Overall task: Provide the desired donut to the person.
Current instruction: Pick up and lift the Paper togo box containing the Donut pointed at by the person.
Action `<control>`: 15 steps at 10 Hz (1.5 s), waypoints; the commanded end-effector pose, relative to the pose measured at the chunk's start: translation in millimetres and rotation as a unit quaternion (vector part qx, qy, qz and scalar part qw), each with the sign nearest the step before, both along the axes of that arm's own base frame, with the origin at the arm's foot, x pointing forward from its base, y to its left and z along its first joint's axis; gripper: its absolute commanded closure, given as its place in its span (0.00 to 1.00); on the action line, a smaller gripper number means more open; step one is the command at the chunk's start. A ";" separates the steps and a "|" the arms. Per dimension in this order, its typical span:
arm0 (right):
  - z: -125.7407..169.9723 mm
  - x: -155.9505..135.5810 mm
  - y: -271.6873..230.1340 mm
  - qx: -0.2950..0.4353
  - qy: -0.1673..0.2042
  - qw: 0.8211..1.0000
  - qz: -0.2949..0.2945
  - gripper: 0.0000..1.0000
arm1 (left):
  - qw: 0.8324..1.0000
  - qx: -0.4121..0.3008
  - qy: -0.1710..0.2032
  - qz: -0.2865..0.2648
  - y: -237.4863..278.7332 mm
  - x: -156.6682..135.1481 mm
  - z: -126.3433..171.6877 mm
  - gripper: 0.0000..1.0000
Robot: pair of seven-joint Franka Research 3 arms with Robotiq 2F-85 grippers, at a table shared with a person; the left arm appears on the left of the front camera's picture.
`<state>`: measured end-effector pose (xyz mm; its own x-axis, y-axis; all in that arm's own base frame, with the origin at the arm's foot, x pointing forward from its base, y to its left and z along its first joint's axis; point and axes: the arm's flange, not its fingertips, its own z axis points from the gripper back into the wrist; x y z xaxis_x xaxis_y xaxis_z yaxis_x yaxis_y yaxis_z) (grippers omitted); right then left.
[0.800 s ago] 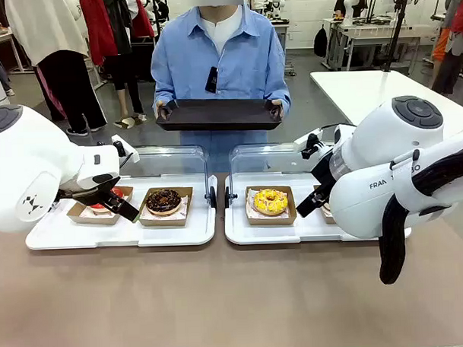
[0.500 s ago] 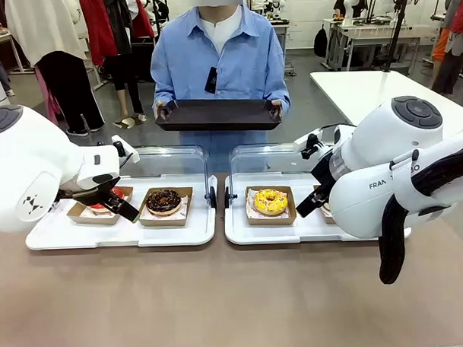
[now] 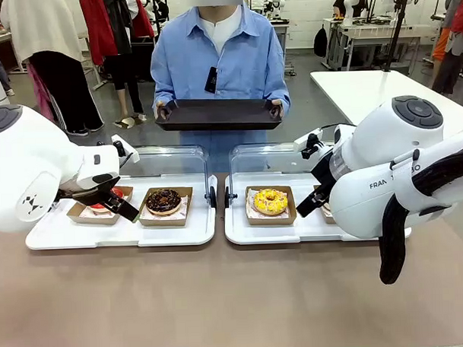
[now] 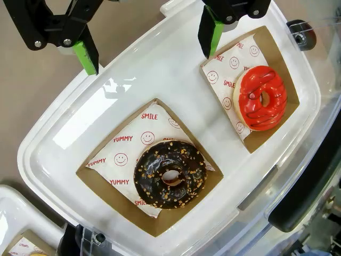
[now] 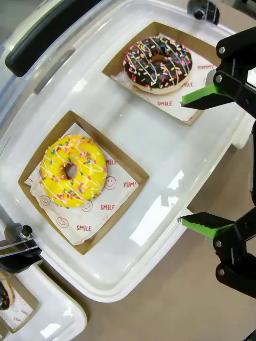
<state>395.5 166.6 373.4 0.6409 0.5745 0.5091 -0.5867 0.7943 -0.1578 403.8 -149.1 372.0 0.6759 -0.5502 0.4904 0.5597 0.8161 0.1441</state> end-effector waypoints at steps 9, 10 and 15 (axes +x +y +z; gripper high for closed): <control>27.6 -5.5 6.7 -0.019 0.029 0.999 0.007 0.00 | 1.000 0.024 -0.013 -0.001 -1.6 -1.2 42.0 0.00; 52.5 -10.5 3.7 -0.033 0.052 0.998 0.012 0.00 | 0.999 0.040 -0.019 0.001 -2.3 -5.8 71.1 0.00; 195.4 -35.2 -17.9 -0.025 0.030 0.999 -0.027 0.00 | 0.998 0.064 0.017 -0.017 4.7 -19.0 177.6 0.00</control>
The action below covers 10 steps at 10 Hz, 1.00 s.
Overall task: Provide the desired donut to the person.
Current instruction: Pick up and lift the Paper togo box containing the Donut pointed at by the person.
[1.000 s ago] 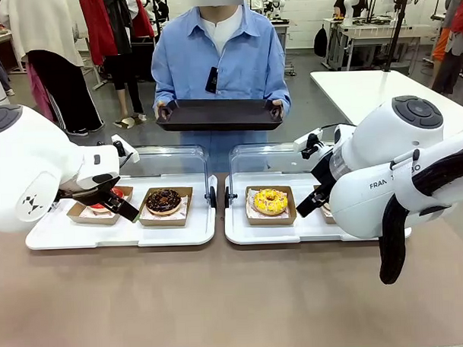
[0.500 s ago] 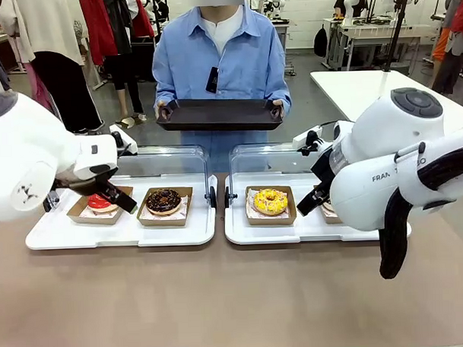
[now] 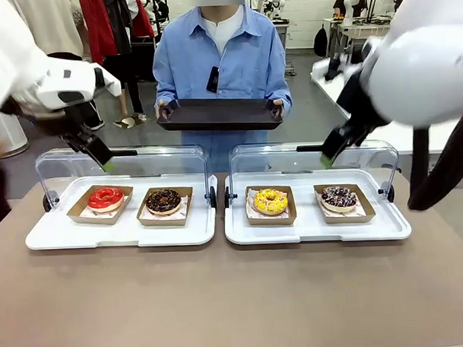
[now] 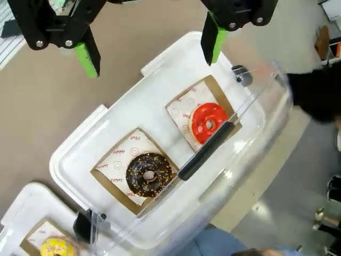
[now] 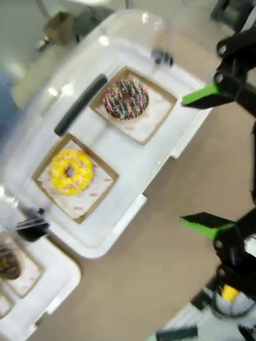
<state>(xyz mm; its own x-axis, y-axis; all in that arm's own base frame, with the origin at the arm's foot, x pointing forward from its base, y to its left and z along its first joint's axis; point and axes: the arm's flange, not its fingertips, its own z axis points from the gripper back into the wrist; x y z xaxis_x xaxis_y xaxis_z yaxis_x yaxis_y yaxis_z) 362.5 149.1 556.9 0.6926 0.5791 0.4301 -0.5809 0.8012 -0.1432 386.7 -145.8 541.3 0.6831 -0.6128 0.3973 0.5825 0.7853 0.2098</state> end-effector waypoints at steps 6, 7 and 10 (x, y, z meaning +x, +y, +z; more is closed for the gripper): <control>46.8 -15.9 -3.7 0.006 -0.030 1.000 -0.002 0.00 | 1.000 -0.002 -0.011 0.003 3.4 -6.1 30.3 0.00; 46.8 -15.9 -3.7 0.006 -0.030 1.000 -0.002 0.00 | 1.000 -0.002 -0.011 0.003 3.4 -6.1 30.3 0.00; 47.9 -17.8 -2.9 0.005 -0.031 0.999 0.000 0.00 | 0.997 -0.044 0.016 -0.064 17.5 -4.8 30.5 0.00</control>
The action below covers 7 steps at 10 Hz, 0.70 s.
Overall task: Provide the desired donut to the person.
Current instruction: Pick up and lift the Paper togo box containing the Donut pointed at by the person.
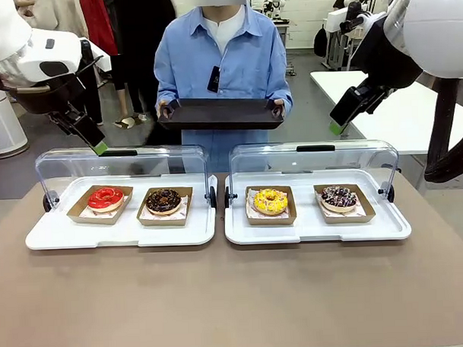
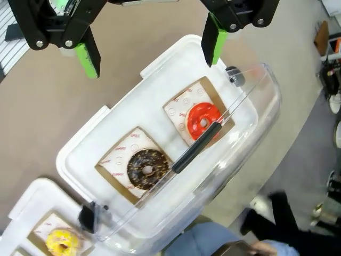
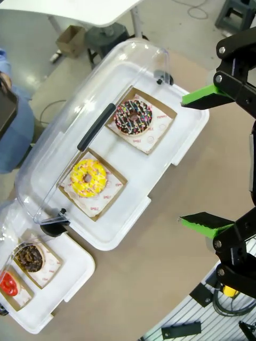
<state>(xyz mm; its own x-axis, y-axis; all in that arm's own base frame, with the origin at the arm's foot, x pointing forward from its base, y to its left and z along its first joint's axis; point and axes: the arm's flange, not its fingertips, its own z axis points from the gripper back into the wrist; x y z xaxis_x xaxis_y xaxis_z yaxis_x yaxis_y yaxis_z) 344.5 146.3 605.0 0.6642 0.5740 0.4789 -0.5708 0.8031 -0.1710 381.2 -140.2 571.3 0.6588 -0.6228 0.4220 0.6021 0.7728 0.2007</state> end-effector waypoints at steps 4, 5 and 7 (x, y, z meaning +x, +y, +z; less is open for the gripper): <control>-19.6 36.8 -108.3 0.186 0.025 0.955 0.228 0.00 | 0.950 -0.177 0.069 -0.248 88.4 6.6 11.5 0.00; -28.6 42.1 -134.2 0.200 0.021 0.948 0.245 0.00 | 0.937 -0.200 0.056 -0.281 111.0 8.2 11.6 0.00; -50.4 52.6 -176.6 0.240 0.010 0.937 0.252 0.00 | 0.917 -0.232 0.010 -0.325 155.5 15.0 1.2 0.00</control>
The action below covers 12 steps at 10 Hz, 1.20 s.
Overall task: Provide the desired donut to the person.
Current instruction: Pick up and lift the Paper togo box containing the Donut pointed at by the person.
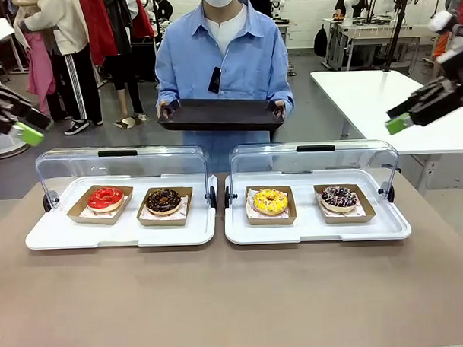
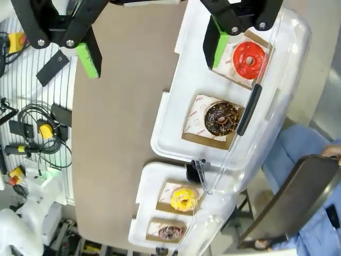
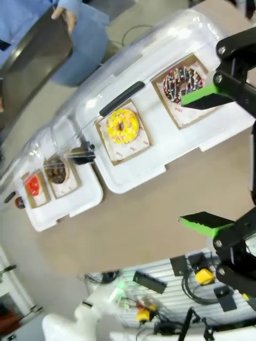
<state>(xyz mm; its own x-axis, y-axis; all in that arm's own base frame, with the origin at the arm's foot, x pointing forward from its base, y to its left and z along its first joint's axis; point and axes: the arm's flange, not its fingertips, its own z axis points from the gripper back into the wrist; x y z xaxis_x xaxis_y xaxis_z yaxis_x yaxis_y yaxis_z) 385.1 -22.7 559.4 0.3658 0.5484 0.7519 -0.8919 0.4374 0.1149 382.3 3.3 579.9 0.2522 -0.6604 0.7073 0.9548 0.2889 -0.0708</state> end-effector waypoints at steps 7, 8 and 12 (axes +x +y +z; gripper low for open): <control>-39.2 7.2 -105.7 0.115 -0.052 0.988 0.088 0.00 | 0.983 -0.096 -0.101 -0.119 95.1 7.0 -30.8 0.00; -39.7 3.6 -112.5 0.118 -0.056 0.988 0.087 0.00 | 0.983 -0.103 -0.106 -0.113 102.0 3.0 -33.7 0.00; -42.3 -5.9 -121.6 0.113 -0.052 0.989 0.078 0.00 | 0.988 -0.095 -0.091 -0.087 116.2 -5.2 -39.5 0.00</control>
<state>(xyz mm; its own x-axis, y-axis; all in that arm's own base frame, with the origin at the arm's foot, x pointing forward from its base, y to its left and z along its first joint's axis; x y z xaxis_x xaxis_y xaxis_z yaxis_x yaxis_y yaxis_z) 377.1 -142.6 519.2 0.1999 0.4198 0.8853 -0.9606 0.2622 0.0925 375.0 125.3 541.4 -0.0043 -0.5242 0.8516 0.9899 0.1185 0.0780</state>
